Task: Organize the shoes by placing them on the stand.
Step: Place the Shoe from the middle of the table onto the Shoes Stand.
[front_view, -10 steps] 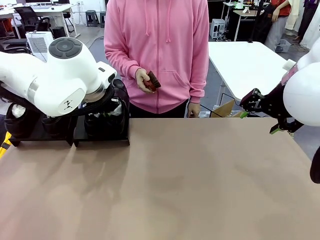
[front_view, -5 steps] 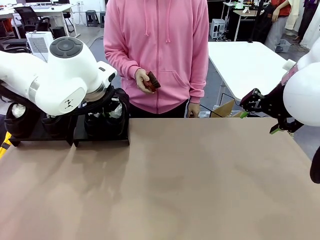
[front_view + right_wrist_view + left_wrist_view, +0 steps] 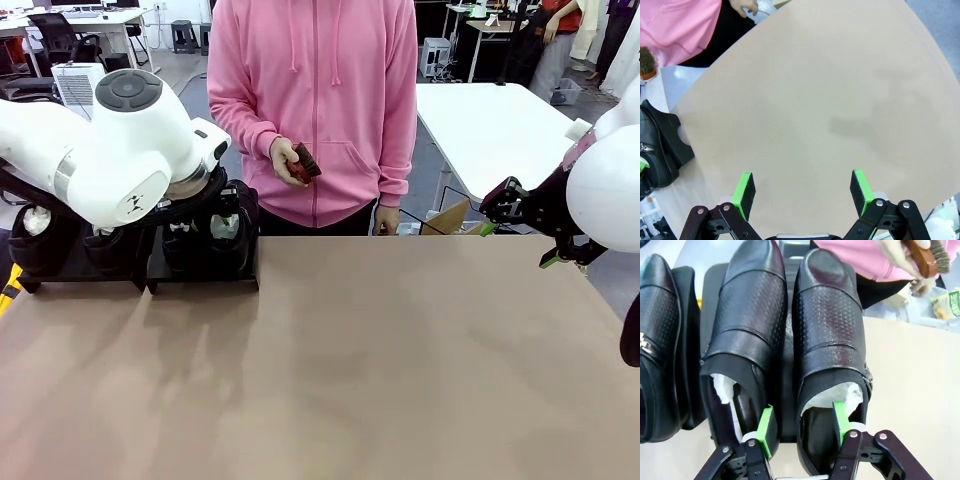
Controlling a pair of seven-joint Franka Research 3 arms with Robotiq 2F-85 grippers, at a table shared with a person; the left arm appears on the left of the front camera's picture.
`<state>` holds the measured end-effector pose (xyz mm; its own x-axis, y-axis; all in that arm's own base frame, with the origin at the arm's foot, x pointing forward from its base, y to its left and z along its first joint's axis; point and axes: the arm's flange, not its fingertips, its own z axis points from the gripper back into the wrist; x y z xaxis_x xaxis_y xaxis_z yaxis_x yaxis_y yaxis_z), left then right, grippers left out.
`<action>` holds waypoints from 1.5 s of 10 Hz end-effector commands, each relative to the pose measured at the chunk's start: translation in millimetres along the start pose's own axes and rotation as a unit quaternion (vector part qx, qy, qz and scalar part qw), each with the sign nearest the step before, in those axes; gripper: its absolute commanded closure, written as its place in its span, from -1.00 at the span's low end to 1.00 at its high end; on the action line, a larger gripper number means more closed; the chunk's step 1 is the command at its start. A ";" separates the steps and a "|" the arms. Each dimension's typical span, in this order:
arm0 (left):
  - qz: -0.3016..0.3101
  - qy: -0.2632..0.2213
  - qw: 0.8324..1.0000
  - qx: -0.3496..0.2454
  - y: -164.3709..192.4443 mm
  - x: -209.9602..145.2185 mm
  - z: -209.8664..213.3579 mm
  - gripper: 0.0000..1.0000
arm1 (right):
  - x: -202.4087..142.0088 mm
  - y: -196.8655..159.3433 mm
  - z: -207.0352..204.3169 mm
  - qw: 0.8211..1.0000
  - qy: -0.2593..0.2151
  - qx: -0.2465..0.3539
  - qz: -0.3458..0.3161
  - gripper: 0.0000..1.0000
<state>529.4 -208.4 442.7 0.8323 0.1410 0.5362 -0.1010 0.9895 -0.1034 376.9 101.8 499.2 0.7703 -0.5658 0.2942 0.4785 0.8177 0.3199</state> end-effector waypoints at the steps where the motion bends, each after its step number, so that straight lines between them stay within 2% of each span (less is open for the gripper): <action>1: 0.002 -0.038 0.999 0.011 -2.0 -3.0 21.0 -0.21 | 2.0 -1.8 1.3 1.000 0.006 0.010 0.005 -1.00; 3: -0.004 -0.038 0.999 -0.020 -3.9 -8.0 43.8 -0.21 | 2.0 -1.8 1.3 1.000 0.006 0.010 0.005 -1.00; 7: 0.011 -0.050 0.999 -0.012 0.1 -18.9 83.4 -0.21 | 2.0 -1.8 1.3 1.000 0.006 0.010 0.005 -1.00; 8: -0.003 -0.046 0.999 -0.018 -12.6 -9.1 62.7 -0.21 | 2.0 -1.8 1.3 1.000 0.006 0.010 0.005 -1.00; 15: -0.003 -0.046 0.999 -0.018 -12.6 -9.1 62.7 -0.21 | 2.0 -1.8 1.3 1.000 0.006 0.010 0.005 -1.00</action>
<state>487.0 -219.5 488.3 0.7835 0.1464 0.6039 -0.0803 0.9876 -0.1352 376.9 101.8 499.2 0.7704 -0.5657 0.2942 0.4784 0.8178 0.3199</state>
